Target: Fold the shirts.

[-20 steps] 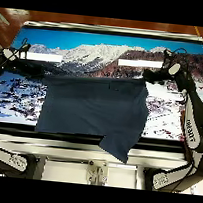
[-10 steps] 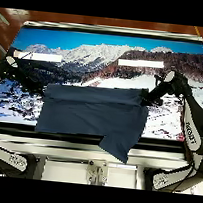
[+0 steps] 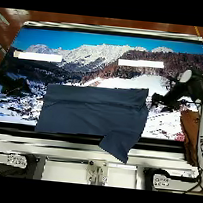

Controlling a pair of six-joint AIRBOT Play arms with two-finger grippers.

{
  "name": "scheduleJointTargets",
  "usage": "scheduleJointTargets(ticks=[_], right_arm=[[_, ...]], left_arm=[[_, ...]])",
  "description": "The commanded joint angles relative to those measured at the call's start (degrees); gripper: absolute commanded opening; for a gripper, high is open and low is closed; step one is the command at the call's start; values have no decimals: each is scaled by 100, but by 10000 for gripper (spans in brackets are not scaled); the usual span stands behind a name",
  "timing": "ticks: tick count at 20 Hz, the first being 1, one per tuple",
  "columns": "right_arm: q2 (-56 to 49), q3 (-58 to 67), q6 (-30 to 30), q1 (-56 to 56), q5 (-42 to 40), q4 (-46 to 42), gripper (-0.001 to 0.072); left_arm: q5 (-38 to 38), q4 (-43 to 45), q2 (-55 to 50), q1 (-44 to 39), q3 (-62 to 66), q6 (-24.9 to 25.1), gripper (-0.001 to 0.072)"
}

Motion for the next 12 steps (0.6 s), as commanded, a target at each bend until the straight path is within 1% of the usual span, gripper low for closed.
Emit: scheduleJointTargets(ticks=[1,2,4,5,7,9,12], right_arm=[[719,-702,-249,-778,350,63,589],[916,-1036,-280,-927,83,264,589],[1169,-1569,-348,-1016,-378,435,589],[1217,-1781,-348,-1014,-546,463,589],[1211,-2050,-398,-1016,-807,669,589],[1211,-2197,-459,-1016,-992,824,589],[1211,-2240,-560,-1016,-1005,835,589]], left_arm=[[-55,-55,861,1095,-1545,396,546],[103,-107,1047,1373,-2177,549,546],[317,-444,1147,1707,-3042,881,547],[380,-507,1130,1738,-3335,1045,547],[603,-509,1117,1661,-3713,1222,547],[826,-625,1115,1519,-3965,1224,549],[1069,-739,1062,1274,-4168,1241,548]])
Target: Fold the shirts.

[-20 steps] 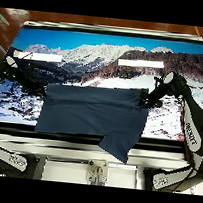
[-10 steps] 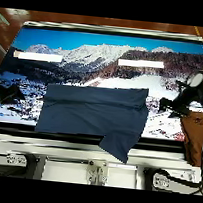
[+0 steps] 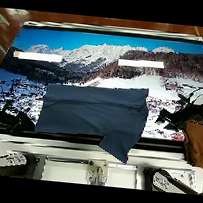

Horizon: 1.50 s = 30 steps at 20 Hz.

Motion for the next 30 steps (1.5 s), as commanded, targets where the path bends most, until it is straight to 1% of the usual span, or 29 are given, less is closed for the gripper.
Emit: scheduleJointTargets(ticks=[1,5,8,9,10,12,13,14,15,16,17,19,20,21,23,27,29,30], right_arm=[[35,-160,-107,-26,-179,129,589],[35,-160,-105,-26,-175,131,589],[35,-160,-105,-26,-170,133,588],[35,-160,-105,-26,-173,133,588],[35,-160,-105,-26,-177,131,588],[35,-166,-103,-26,-197,133,588],[35,-184,-94,-26,-205,142,588],[35,-249,-87,-26,-227,173,588],[35,-380,-98,-26,-247,175,589],[35,-588,-162,-26,-219,199,589],[37,-815,-286,-26,-116,321,589],[90,-1307,-522,70,55,837,589],[197,-1572,-577,247,-2,1032,589],[345,-1829,-577,492,-181,1080,589],[562,-2238,-378,955,-704,1132,589],[570,-2677,-103,1416,-1652,1700,585],[568,-2758,160,1622,-1965,1707,490],[549,-2761,232,1718,-2052,1716,490]], left_arm=[[437,-140,-20,-221,-378,114,549],[896,-442,-22,-503,-411,109,545],[1200,-680,-22,-549,-409,87,517],[1250,-695,-22,-549,-409,85,420],[1261,-695,-22,-549,-409,85,364],[1233,-704,-22,-553,-409,31,351],[1167,-741,-22,-551,-409,46,252],[1088,-756,-22,-553,-409,79,175],[953,-828,-22,-551,-409,269,82],[750,-992,-20,-551,-409,610,40],[590,-1113,-20,-551,-409,811,40],[501,-1145,-4,-551,-409,872,40],[494,-1145,-4,-551,-407,872,40],[494,-1145,-4,-551,-407,870,40],[487,-1147,-4,-551,-407,870,40],[468,-1248,-4,-551,-407,872,40],[472,-1255,-4,-551,-407,905,40],[472,-1255,-4,-551,-407,916,40]])
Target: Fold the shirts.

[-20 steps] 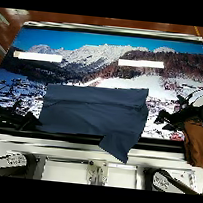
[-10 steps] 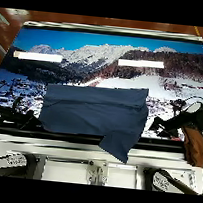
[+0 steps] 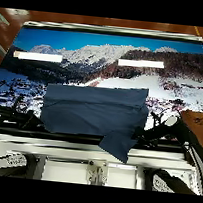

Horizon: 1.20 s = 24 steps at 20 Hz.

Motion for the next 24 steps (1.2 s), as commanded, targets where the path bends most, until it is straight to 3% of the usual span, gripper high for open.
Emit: scheduleJointTargets(ticks=[1,3,4,11,18,24], right_arm=[[-20,-177,350,387,-625,173,487],[-33,-170,385,457,-487,199,163],[-2,-125,363,455,-376,210,69],[330,1720,133,455,-334,238,53],[-1517,4175,350,391,-754,22,53],[-2605,4728,459,39,-885,153,54]], left_arm=[[-17,-57,4,0,2,81,40],[-9,-122,4,2,33,138,40],[-11,-129,7,2,105,219,40],[-11,-859,98,-181,1412,50,39],[1058,-866,-649,-1237,3226,-997,39],[1139,-852,-1735,-1519,3978,-1344,39]])
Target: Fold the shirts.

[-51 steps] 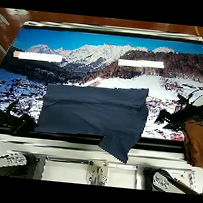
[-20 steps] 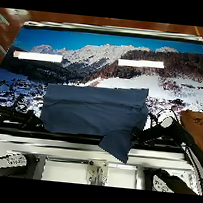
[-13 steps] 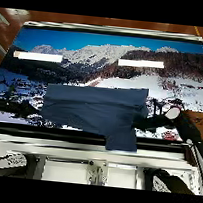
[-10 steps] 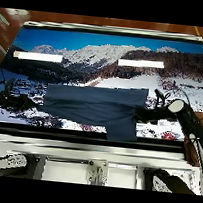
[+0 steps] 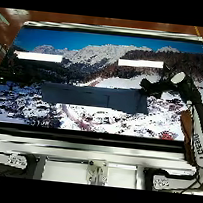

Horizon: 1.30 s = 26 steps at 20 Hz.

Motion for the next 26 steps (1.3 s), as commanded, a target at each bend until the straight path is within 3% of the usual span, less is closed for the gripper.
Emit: scheduleJointTargets(ticks=[1,5,6,7,8,10,11,14,16,24,25,26], right_arm=[[-614,254,9,-83,-166,72,55],[-920,254,-15,-17,-538,79,72],[-916,254,-15,-20,-699,81,137],[-892,254,-20,-20,-872,83,372],[-841,264,-74,-59,-863,72,537],[-684,361,-398,-197,-470,-111,583],[-619,407,-398,-304,-160,-374,666],[-608,407,-407,-758,1067,-680,675],[-758,376,-426,-872,1388,-675,675],[-1657,376,-503,-822,916,664,674],[-1746,376,-505,-787,929,804,659],[-1816,378,-507,-745,935,920,552]], left_arm=[[57,24,-608,-249,271,-232,39],[44,280,-966,-308,269,-612,42],[57,577,-960,-291,275,-787,95],[11,756,-960,-267,282,-872,252],[-98,844,-957,-221,286,-872,477],[-330,1014,-922,-90,291,-872,496],[-409,1071,-894,-4,291,-872,496],[-625,1071,-730,240,291,-868,495],[-811,1069,-612,291,291,-848,495],[-1224,1034,-66,87,289,-782,493],[-1228,999,-26,37,289,-782,493],[-1237,874,11,-22,289,-774,493]])
